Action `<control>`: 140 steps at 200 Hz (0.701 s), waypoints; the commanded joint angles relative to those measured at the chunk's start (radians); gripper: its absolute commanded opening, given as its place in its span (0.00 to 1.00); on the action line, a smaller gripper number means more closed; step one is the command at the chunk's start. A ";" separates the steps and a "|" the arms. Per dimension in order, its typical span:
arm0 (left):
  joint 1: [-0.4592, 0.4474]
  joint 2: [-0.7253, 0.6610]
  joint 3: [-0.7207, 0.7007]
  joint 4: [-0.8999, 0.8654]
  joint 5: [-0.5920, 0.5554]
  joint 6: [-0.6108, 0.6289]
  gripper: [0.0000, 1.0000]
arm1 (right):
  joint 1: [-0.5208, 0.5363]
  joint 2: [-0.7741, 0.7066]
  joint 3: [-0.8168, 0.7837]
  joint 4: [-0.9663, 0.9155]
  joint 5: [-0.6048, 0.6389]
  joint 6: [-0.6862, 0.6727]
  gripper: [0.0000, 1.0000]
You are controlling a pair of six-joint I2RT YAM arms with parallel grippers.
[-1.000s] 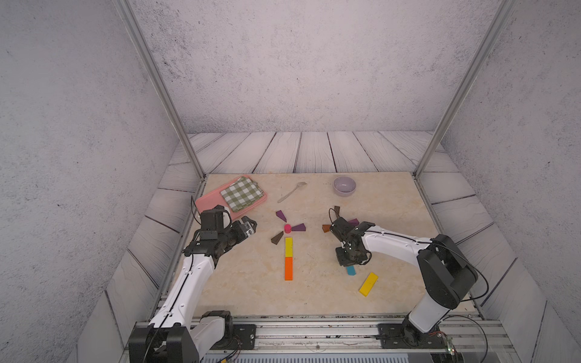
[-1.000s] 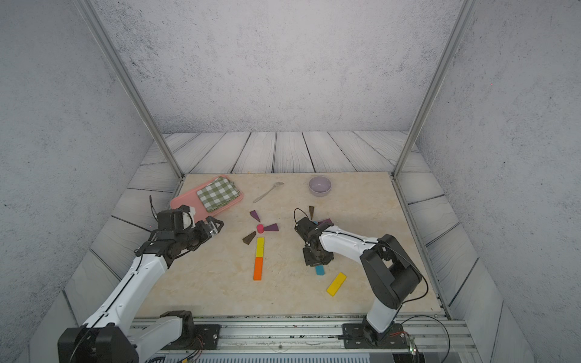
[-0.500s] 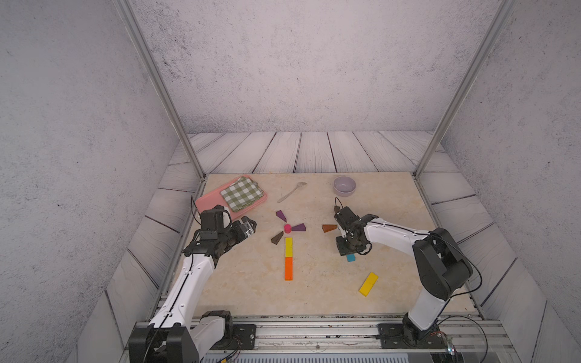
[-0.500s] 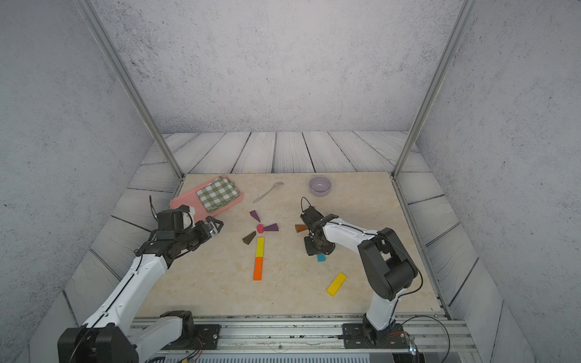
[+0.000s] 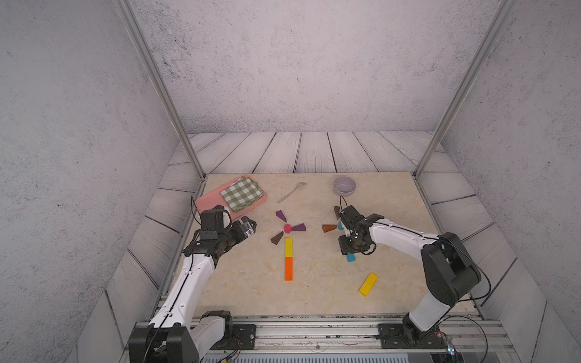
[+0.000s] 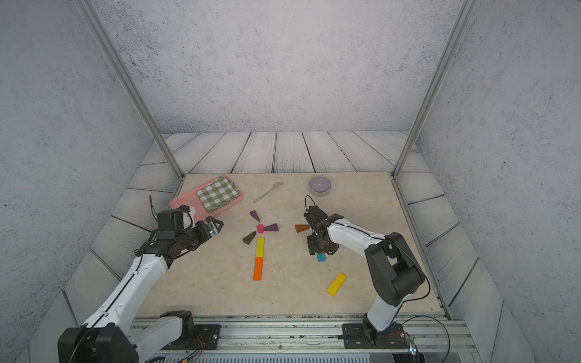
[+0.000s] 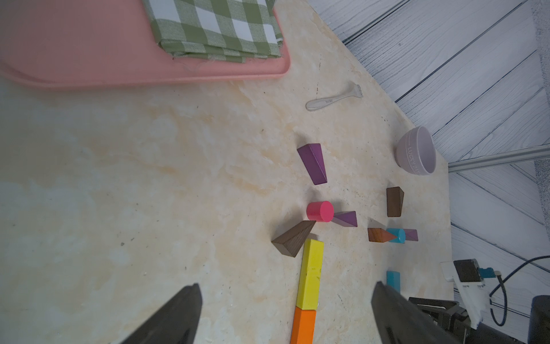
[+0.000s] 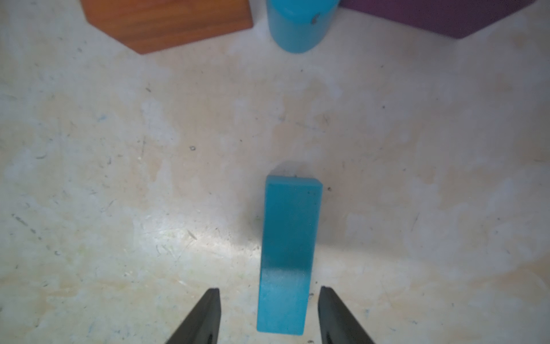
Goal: Assemble a small pinwheel with building blocks
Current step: Assemble the building block at the center of the board.
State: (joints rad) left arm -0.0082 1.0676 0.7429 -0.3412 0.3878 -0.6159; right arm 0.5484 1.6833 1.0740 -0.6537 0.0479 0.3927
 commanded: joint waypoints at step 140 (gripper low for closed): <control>0.014 0.003 -0.001 -0.010 -0.007 0.016 0.96 | -0.042 0.198 0.097 0.050 0.019 -0.032 0.33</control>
State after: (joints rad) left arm -0.0067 1.0676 0.7429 -0.3412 0.3862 -0.6094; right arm 0.5182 1.8252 1.1343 -0.6086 0.0296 0.3614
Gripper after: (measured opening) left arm 0.960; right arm 0.352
